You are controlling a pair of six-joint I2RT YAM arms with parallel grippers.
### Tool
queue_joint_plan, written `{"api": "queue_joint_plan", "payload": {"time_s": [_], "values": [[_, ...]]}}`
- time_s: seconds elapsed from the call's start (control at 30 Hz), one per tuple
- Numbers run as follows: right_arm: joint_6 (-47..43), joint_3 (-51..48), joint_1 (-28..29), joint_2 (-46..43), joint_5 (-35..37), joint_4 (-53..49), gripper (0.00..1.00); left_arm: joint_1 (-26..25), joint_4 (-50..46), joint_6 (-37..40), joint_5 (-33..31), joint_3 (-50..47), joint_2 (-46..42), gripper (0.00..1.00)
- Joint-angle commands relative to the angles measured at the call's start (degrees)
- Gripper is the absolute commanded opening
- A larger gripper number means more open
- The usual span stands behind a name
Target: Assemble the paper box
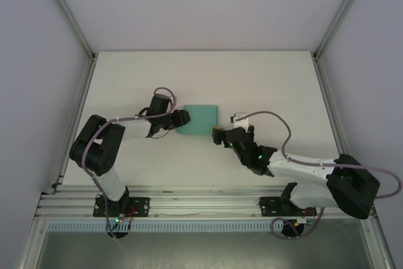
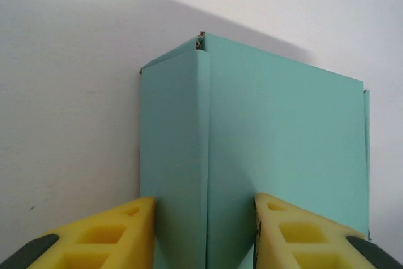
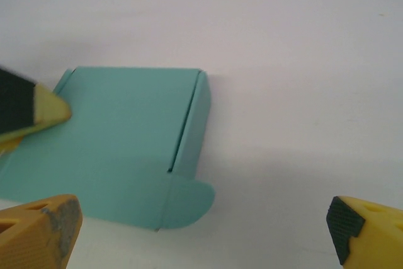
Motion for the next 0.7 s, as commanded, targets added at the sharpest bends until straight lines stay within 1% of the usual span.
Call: {"api": "queue_joint_plan", "payload": {"time_s": [0.0, 0.1, 0.17, 0.23, 0.27, 0.33, 0.5, 0.67], "values": [[6.3, 3.4, -5.5, -0.2, -8.6, -6.2, 1.0, 1.3, 1.4, -1.4, 4.1, -4.0, 3.5, 0.38], [8.8, 5.5, -10.7, 1.8, -17.8, -6.9, 1.0, 3.0, 4.9, -2.6, 6.7, -5.7, 4.3, 0.35], [10.5, 7.2, -14.0, 4.3, -22.9, -6.7, 1.0, 4.3, 7.2, -3.4, 8.8, -6.7, 4.8, 0.29], [10.9, 9.0, -16.6, 7.4, -29.1, -6.2, 1.0, 5.3, 9.8, -4.0, 11.0, -7.8, 5.4, 0.27], [11.2, 9.9, -17.4, 9.0, -31.9, -5.8, 1.0, 5.7, 11.0, -4.4, 12.0, -8.3, 5.6, 0.25], [11.3, 12.1, -18.5, 12.4, -36.1, -5.2, 1.0, 6.6, 12.9, -4.9, 13.2, -9.2, 6.1, 0.24], [12.3, 16.6, -20.5, 20.0, -41.1, -4.2, 1.0, 7.9, 15.0, -5.2, 14.3, -10.5, 6.6, 0.24], [15.1, 19.2, -22.3, 27.0, -51.5, 2.0, 0.98, 8.2, 14.5, -4.0, 14.7, -10.4, 6.9, 0.24]]}}
